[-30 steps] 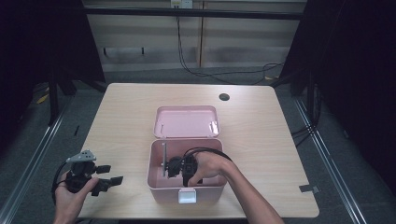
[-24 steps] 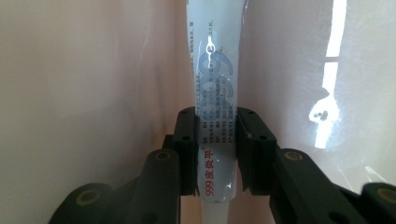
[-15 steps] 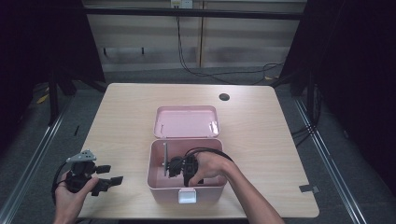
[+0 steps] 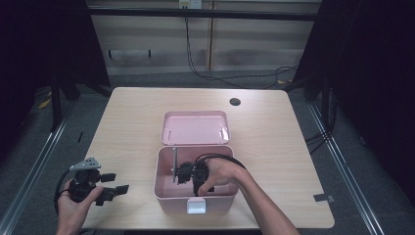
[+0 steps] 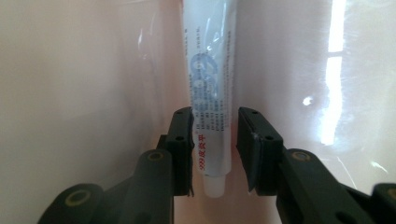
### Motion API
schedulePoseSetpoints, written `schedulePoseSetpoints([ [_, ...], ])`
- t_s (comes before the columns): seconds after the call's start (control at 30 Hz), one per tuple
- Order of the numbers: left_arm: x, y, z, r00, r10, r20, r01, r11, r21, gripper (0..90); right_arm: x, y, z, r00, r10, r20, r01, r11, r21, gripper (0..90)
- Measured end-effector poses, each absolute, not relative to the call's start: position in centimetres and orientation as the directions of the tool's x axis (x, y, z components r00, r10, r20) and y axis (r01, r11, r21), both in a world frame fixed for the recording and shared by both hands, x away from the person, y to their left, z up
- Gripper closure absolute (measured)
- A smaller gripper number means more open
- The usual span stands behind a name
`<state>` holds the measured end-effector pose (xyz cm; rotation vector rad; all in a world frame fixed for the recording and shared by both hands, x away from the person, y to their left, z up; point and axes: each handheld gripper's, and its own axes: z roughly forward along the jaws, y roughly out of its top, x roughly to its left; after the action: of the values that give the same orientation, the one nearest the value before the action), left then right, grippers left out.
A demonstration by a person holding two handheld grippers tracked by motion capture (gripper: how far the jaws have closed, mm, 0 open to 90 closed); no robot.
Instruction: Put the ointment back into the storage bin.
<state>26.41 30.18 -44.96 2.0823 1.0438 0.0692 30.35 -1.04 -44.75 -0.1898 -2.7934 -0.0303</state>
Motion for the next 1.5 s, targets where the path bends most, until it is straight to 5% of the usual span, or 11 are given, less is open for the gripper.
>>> schedulePoseSetpoints([
  [1.5,26.5,30.2,-45.0,0.662,0.695,-0.282,0.654,-0.352,0.67,22.8,30.9,-3.8,-38.4,-0.948,0.227,0.224,0.252,0.964,0.089,57.0],
])
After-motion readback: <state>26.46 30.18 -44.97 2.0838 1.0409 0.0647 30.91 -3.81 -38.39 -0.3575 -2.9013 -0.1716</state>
